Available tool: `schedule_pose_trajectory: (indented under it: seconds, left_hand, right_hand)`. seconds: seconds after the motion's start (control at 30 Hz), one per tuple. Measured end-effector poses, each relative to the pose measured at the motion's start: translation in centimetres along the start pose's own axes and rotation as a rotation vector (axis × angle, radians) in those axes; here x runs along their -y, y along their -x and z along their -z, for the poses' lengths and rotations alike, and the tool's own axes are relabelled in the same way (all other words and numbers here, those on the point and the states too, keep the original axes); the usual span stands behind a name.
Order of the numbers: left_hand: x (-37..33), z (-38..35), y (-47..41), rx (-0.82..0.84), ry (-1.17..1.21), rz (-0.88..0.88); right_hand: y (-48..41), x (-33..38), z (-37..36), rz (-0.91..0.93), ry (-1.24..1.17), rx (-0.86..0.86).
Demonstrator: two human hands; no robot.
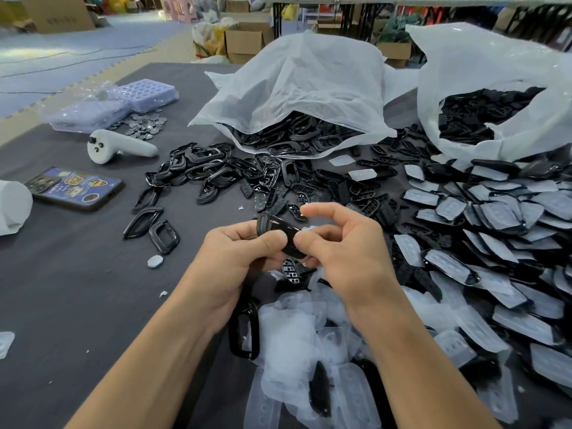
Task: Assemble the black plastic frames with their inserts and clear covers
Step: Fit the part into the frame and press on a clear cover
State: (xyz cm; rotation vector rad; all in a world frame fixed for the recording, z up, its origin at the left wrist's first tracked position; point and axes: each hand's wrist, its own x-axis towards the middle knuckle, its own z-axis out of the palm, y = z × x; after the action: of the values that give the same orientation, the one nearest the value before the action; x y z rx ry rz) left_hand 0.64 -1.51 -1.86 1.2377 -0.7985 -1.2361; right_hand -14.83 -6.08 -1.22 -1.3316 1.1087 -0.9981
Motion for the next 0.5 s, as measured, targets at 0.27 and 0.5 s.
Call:
schedule_pose_trajectory:
  seconds: [0.27, 0.5]
  left_hand:
    - [-0.12, 0.24, -0.33, -0.022, 0.052, 0.032]
    - [-0.07, -0.11, -0.15, -0.143, 0.116, -0.062]
  right_hand:
    - [-0.18, 0.00, 0.00, -0.009, 0.075, 0.057]
    - [0.08, -0.02, -0.37, 0.062, 0.154, 0.055]
